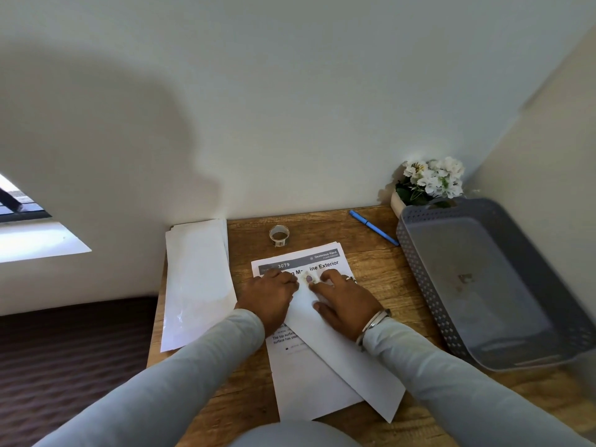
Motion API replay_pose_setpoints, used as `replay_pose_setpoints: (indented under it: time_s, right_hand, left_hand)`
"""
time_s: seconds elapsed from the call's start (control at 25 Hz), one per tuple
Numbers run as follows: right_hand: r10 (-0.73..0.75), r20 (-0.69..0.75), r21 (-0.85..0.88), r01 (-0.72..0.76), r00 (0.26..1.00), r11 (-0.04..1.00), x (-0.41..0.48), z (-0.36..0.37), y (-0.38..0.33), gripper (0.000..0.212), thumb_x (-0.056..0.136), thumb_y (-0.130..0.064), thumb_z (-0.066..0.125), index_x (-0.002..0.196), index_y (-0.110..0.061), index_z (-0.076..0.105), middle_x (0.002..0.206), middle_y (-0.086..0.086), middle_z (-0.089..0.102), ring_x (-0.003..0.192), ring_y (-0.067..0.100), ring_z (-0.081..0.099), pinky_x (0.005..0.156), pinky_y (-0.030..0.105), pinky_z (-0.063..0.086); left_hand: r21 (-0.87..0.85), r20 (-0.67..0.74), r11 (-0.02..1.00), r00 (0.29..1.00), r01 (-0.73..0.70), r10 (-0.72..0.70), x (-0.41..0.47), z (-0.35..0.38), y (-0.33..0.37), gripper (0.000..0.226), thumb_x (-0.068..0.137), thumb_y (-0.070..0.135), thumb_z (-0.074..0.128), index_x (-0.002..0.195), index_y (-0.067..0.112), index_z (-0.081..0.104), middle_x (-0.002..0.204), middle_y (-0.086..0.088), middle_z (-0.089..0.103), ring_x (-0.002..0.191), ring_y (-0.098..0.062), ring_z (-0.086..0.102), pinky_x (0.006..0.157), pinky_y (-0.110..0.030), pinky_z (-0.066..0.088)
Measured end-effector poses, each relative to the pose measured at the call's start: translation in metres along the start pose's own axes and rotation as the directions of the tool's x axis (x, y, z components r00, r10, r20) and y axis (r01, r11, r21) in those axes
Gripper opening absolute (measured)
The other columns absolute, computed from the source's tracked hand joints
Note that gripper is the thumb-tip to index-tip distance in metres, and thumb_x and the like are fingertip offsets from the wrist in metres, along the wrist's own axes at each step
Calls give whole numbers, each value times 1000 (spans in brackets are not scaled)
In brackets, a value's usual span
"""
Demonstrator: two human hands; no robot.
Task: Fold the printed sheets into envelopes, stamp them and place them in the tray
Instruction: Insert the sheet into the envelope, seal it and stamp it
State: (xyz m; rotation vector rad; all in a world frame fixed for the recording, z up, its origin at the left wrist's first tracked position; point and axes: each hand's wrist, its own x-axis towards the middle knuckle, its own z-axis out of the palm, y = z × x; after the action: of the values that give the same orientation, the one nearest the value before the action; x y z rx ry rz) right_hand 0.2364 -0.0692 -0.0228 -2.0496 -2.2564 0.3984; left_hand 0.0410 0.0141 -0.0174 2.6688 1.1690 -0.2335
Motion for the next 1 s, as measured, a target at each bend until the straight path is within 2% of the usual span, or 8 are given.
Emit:
replay_pose_setpoints:
  time_s: [0.16, 0.32, 0.52, 0.72, 0.88, 1.0]
  right_hand:
    - [48, 10, -55, -47, 999, 997, 7, 0, -10, 60, 98, -59, 34, 154, -38, 24, 143, 5, 36, 111, 27, 55, 80, 38, 54]
    - [137, 26, -55, -135, 990, 989, 15, -2, -18, 67, 96, -64, 33, 154, -32, 21, 140, 4, 36, 110, 26, 55, 79, 39, 56]
    - [50, 19, -53, -49, 999, 997, 1, 0, -9, 67, 98, -58, 35, 154, -23, 25, 144, 3, 33, 117, 26, 50, 81, 40, 54]
    - [-2, 8, -59, 2, 1000, 998, -3, 1, -4, 62, 99, -54, 37, 153, -27, 29, 145, 8, 36, 121, 30, 48, 84, 42, 53]
    - [37, 39, -102, -33, 999, 994, 5, -1, -13, 65, 100, -58, 32, 157, -33, 16, 151, 11, 30, 121, 32, 48, 85, 43, 53]
    - [60, 30, -101, -57, 998, 993, 6, 0, -17, 62, 100, -59, 30, 156, -34, 18, 152, 11, 28, 123, 31, 48, 85, 42, 53]
  left_hand:
    - [-4, -11, 1000, 1000, 3, -3, -1, -1, 0, 48, 102, 33, 46, 150, 29, 39, 158, 5, 36, 147, -22, 28, 117, -47, 31]
    - [7, -12, 1000, 1000, -9, 9, -1, -3, 1, 49, 103, 32, 46, 151, 29, 38, 158, 4, 35, 147, -22, 27, 117, -47, 30]
    - [12, -6, 1000, 1000, -1, 1, -2, -2, 1, 50, 102, 32, 47, 151, 29, 37, 160, 4, 33, 149, -24, 25, 117, -48, 29]
    - [21, 18, 1000, 1000, 13, -13, -2, -2, 2, 52, 101, 33, 49, 152, 30, 36, 160, 3, 32, 149, -24, 25, 118, -49, 30]
    - [21, -8, 1000, 1000, 15, -15, -5, -5, 5, 50, 104, 33, 45, 152, 29, 35, 160, 3, 32, 149, -24, 24, 118, -47, 27]
    - [18, -26, 1000, 1000, 10, -9, -8, -8, 6, 49, 104, 32, 45, 152, 28, 36, 159, 4, 34, 148, -23, 26, 117, -45, 29]
